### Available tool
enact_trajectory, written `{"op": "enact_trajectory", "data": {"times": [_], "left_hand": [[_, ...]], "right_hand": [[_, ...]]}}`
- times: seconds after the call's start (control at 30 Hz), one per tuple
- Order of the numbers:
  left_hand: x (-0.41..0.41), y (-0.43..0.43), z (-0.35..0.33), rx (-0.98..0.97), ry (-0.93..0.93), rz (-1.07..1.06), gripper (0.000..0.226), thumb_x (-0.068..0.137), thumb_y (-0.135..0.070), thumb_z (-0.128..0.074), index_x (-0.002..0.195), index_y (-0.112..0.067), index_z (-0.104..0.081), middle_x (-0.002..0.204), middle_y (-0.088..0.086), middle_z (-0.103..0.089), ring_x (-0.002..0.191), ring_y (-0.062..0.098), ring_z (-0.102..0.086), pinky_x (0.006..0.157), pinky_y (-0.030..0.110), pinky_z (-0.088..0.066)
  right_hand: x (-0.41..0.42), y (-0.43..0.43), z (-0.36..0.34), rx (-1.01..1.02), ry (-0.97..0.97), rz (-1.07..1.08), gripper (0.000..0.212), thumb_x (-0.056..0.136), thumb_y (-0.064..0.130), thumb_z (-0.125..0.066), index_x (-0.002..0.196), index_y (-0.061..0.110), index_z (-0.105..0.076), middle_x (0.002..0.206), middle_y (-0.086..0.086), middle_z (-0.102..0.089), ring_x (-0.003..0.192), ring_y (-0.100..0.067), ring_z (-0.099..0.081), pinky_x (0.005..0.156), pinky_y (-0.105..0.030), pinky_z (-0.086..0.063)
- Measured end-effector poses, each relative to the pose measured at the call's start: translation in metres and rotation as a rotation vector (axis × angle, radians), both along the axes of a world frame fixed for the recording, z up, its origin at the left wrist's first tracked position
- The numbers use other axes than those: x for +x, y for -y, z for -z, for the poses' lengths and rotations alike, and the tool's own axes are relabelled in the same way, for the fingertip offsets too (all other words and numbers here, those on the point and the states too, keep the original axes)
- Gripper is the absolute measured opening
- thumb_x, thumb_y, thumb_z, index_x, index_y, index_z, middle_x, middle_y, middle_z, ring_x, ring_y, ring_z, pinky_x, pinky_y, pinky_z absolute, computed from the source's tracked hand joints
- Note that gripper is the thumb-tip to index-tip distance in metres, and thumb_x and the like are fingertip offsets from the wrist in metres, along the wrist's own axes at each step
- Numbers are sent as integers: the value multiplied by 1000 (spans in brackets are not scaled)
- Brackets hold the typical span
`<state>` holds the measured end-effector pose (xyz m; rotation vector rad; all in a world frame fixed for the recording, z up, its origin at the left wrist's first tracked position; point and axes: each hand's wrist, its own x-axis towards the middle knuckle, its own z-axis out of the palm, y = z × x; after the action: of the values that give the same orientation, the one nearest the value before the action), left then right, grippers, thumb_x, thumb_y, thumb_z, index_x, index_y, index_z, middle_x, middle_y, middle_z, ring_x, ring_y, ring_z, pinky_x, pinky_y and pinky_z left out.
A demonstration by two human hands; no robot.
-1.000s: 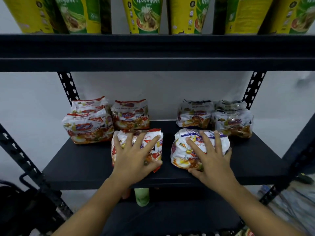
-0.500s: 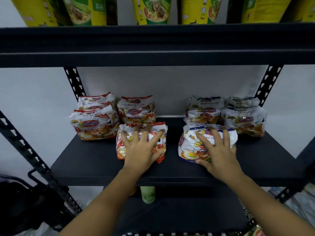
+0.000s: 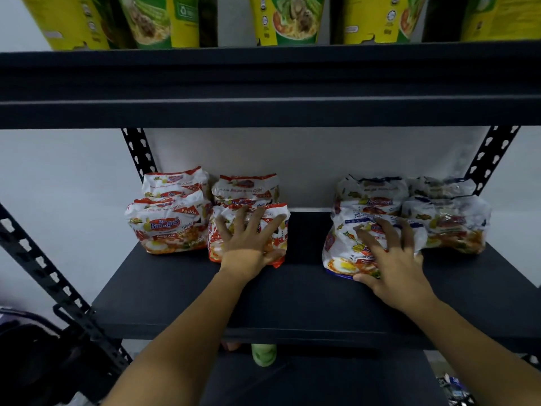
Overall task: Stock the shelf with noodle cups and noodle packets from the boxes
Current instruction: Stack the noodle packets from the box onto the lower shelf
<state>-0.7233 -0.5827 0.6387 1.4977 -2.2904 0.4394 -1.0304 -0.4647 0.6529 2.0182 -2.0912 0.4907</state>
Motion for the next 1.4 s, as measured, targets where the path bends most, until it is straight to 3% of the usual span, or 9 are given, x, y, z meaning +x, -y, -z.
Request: {"op": "enact_trajectory", "data": {"times": [0.43,0.63,0.8,0.93,1.0,1.1,1.17,1.23,1.4], "left_hand": [[-7,43,7,-70,13,23,87,74,-81,-62,150,-50,-34,151,4,-49,140,45,-38,106,83,-17],[-7,35,3,-7,8,18,86,79,-80,-58,154,-51,-27,156,5,-43,146,46,-30,110,81,0],[-6,14,-4,13,20,31,86,89,-78,-48,162,-45,-16,169,7,-19,156,41,-9,114,76,11],[-13,-13,3,-73,-22,198,76,96,-60,-54,161,-26,-33,170,12,-17,158,33,-7,123,67,-3],[-23,-27,8,-101,-56,294,65,98,-53,-58,153,-19,-48,164,14,-33,156,35,-21,124,62,-15],[-40,-47,18,-120,-131,445,45,100,-45,-61,127,-10,-69,133,14,-61,135,37,-50,115,56,-37],[-48,-57,23,-41,-151,501,42,101,-43,-59,122,-9,-71,126,10,-64,130,32,-55,108,51,-46],[-52,-64,21,149,-182,485,49,103,-50,-51,132,-15,-66,140,3,-58,133,22,-53,106,42,-50],[-54,-59,15,482,-126,432,68,103,-61,-41,160,-22,-35,169,-4,-23,157,13,-13,124,26,-12]], "right_hand": [[-7,13,9,-49,16,-10,98,65,56,-89,145,45,-34,163,-5,-20,152,-44,-5,84,-74,-46],[-7,13,9,-48,31,4,97,67,56,-87,145,47,-30,163,-3,-16,151,-42,-1,87,-75,-46],[-6,9,9,-44,26,16,97,70,59,-84,146,49,-23,163,1,-8,151,-40,4,92,-74,-43],[-6,8,9,1,9,37,97,76,62,-78,147,53,-14,164,2,3,151,-37,16,101,-72,-37],[-6,7,8,16,3,46,96,77,63,-77,149,53,-14,165,1,4,151,-36,20,105,-71,-35],[-6,7,7,41,-18,62,97,78,64,-75,149,54,-8,165,-1,6,150,-37,22,109,-72,-31],[-5,7,6,45,-48,69,97,79,64,-74,149,53,-8,166,-1,5,150,-38,20,111,-75,-25],[-6,9,8,23,-97,81,98,76,66,-75,151,51,-14,166,-4,-2,151,-41,14,110,-80,-14],[-11,18,10,-31,-200,93,103,68,68,-79,153,42,-28,165,-10,-19,152,-48,-1,109,-82,1]]}}
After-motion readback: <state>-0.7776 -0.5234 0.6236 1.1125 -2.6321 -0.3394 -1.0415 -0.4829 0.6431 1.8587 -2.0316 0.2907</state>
